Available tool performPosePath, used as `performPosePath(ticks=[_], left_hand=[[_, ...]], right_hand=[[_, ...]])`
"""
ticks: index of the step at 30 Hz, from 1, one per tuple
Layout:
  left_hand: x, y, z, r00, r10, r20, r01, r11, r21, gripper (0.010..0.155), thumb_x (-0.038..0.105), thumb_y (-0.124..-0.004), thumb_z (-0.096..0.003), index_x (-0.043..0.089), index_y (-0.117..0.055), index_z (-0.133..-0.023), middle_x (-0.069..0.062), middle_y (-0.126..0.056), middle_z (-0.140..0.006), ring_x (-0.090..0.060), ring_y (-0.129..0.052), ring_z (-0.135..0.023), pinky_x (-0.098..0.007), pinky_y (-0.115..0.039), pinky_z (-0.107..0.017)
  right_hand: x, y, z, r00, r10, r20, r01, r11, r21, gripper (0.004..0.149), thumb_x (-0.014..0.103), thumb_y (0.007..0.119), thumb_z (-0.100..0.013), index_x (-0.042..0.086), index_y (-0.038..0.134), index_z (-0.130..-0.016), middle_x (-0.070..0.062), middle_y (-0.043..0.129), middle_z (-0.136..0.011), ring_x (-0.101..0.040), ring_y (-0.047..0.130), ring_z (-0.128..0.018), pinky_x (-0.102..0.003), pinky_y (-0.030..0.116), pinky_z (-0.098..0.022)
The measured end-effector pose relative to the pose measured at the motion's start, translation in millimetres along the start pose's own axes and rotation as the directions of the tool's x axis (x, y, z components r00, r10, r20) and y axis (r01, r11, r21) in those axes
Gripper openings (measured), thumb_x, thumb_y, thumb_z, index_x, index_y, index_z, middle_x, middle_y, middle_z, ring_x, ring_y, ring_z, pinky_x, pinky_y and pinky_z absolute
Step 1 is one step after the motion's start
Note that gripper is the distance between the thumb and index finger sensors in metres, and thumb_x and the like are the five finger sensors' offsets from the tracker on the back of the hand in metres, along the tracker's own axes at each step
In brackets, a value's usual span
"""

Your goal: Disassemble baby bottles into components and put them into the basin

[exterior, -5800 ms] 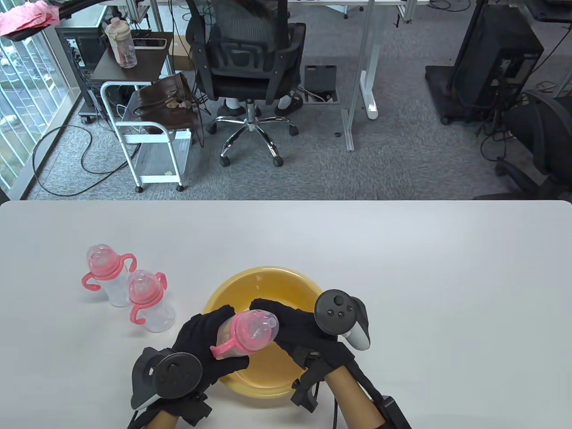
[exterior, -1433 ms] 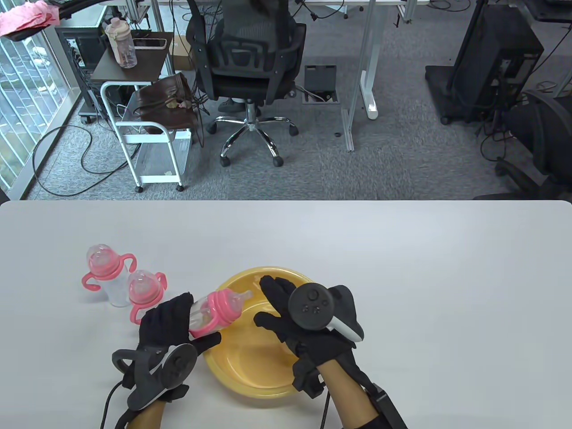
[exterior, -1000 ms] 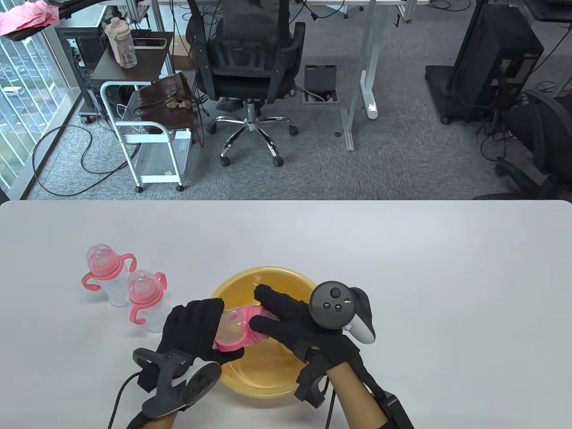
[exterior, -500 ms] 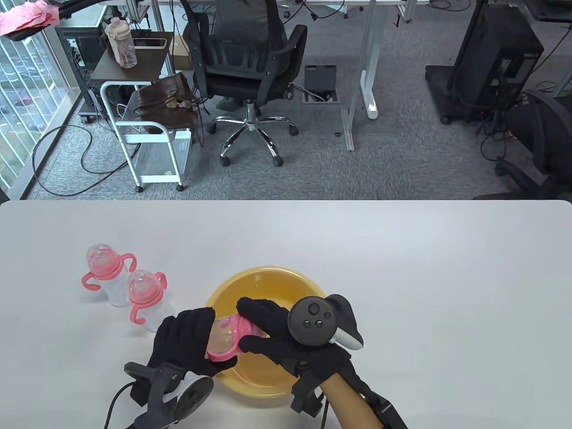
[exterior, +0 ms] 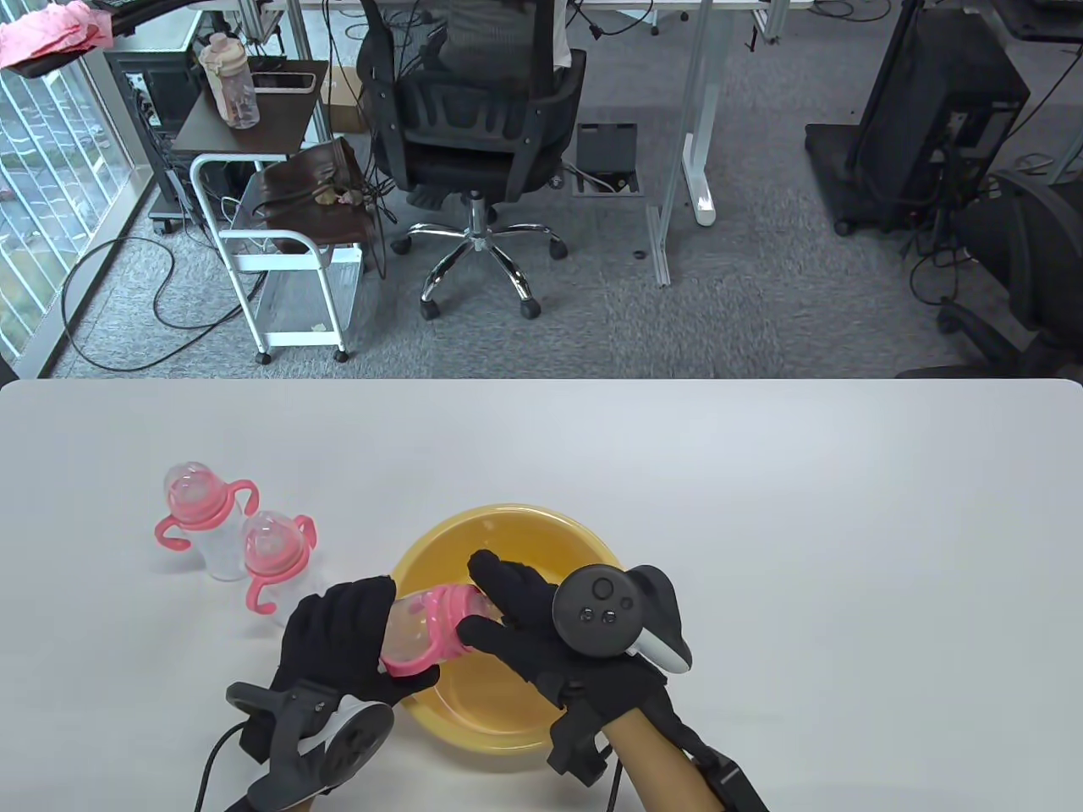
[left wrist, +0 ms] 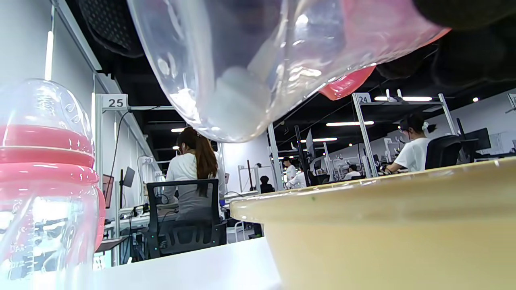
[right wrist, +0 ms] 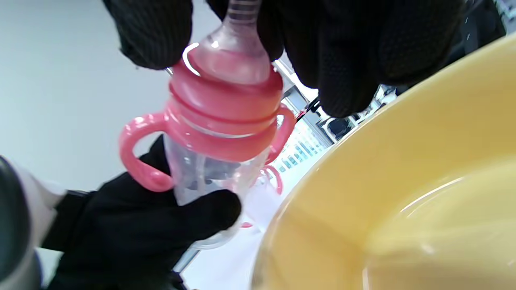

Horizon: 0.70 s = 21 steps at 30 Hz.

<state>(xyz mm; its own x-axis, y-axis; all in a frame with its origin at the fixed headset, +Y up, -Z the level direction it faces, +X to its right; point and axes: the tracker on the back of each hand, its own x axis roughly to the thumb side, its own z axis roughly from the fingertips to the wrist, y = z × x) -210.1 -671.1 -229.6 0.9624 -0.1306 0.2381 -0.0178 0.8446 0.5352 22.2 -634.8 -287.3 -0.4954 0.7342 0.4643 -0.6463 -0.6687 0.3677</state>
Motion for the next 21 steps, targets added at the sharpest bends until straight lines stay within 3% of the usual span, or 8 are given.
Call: performPosePath(ticks=[4, 6, 12, 18, 21], left_hand=[[2, 1, 0, 1.000, 0.003, 0.008, -0.003, 1.000, 0.000, 0.097, 0.076, -0.067, -0.0300, 0.015, -0.061, -0.104, -0.010, -0.082, -0.097, -0.030, -0.093, -0.087, -0.055, -0.073, -0.069], [0, 1, 0, 1.000, 0.019, -0.001, -0.019, 1.000, 0.002, 0.097, 0.076, -0.066, -0.0302, 0.015, -0.061, -0.104, -0.010, -0.082, -0.097, -0.030, -0.092, -0.087, -0.054, -0.073, -0.069], [2, 2, 0, 1.000, 0.004, 0.009, -0.004, 1.000, 0.018, 0.097, 0.077, -0.066, -0.0301, 0.015, -0.061, -0.105, -0.009, -0.082, -0.097, -0.029, -0.092, -0.088, -0.054, -0.073, -0.069], [6, 6, -1, 1.000, 0.002, 0.017, -0.002, 0.999, 0.036, 0.097, 0.076, -0.067, -0.0308, 0.013, -0.062, -0.104, -0.011, -0.083, -0.096, -0.031, -0.093, -0.086, -0.055, -0.073, -0.068], [7, 7, 0, 1.000, 0.005, 0.021, -0.006, 0.999, 0.047, 0.097, 0.076, -0.067, -0.0308, 0.013, -0.062, -0.104, -0.011, -0.083, -0.096, -0.031, -0.093, -0.086, -0.055, -0.073, -0.068]], right_hand=[[1, -1, -1, 0.997, -0.058, 0.043, 0.057, 0.998, 0.023, 0.069, 0.041, 0.074, -0.057, 0.006, 0.052, -0.113, -0.035, 0.064, -0.104, -0.050, 0.090, -0.074, -0.060, 0.078, -0.054], [4, -3, 0, 0.993, -0.089, 0.079, 0.087, 0.996, 0.033, 0.066, 0.035, 0.075, -0.058, 0.008, 0.051, -0.113, -0.034, 0.058, -0.108, -0.054, 0.083, -0.082, -0.065, 0.073, -0.060], [10, -8, 1, 0.980, -0.134, 0.150, 0.142, 0.989, -0.040, 0.049, 0.022, 0.075, -0.059, 0.011, 0.063, -0.106, -0.029, 0.058, -0.110, -0.061, 0.071, -0.091, -0.073, 0.063, -0.065], [3, -12, 2, 0.975, -0.174, 0.142, 0.184, 0.981, -0.065, 0.051, 0.024, 0.074, -0.059, 0.009, 0.062, -0.106, -0.028, 0.060, -0.109, -0.058, 0.074, -0.090, -0.070, 0.065, -0.065], [-1, -14, 3, 0.987, -0.152, 0.059, 0.155, 0.986, -0.056, 0.068, 0.038, 0.076, -0.058, 0.006, 0.053, -0.113, -0.033, 0.057, -0.109, -0.058, 0.078, -0.085, -0.069, 0.068, -0.062]])
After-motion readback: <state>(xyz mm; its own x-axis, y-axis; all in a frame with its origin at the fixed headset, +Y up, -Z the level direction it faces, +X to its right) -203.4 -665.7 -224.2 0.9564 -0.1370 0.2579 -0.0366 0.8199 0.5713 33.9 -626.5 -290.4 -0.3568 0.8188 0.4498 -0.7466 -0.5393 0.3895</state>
